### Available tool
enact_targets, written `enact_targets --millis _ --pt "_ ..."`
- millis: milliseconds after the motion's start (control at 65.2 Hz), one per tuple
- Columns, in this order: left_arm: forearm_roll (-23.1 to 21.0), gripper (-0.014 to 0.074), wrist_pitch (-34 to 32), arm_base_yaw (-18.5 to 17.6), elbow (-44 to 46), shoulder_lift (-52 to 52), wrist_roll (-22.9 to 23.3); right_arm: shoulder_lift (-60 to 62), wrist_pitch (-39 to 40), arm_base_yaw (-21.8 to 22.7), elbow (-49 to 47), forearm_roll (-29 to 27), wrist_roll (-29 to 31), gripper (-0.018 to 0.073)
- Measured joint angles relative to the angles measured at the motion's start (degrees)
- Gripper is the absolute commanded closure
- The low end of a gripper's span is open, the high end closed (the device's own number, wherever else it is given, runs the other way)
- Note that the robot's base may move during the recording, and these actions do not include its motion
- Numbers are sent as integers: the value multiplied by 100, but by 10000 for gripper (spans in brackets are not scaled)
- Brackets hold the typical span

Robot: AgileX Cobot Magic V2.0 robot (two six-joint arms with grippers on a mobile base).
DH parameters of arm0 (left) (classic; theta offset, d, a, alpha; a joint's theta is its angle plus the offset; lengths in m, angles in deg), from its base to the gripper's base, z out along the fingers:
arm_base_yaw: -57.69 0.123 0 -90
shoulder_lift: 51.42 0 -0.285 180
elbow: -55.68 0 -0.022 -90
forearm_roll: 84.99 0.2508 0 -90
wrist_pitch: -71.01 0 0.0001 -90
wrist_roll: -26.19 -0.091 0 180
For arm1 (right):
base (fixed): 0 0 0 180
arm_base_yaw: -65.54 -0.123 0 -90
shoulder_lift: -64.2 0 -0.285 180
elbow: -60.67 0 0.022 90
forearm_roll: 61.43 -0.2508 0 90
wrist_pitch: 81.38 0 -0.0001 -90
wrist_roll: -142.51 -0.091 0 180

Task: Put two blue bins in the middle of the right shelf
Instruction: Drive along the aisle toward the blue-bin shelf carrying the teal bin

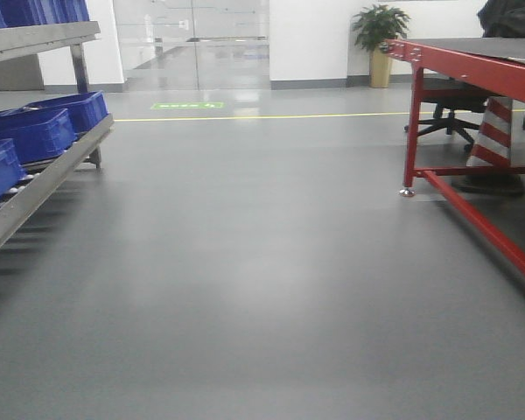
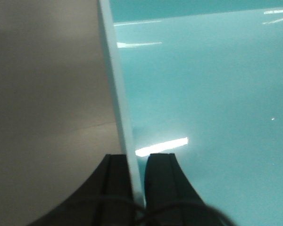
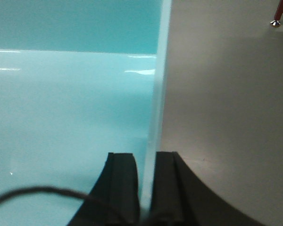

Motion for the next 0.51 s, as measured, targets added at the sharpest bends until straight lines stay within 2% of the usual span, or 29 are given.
enact_targets --millis 506 --pt "0 707 0 0 0 0 0 0 13 0 0 0 10 711"
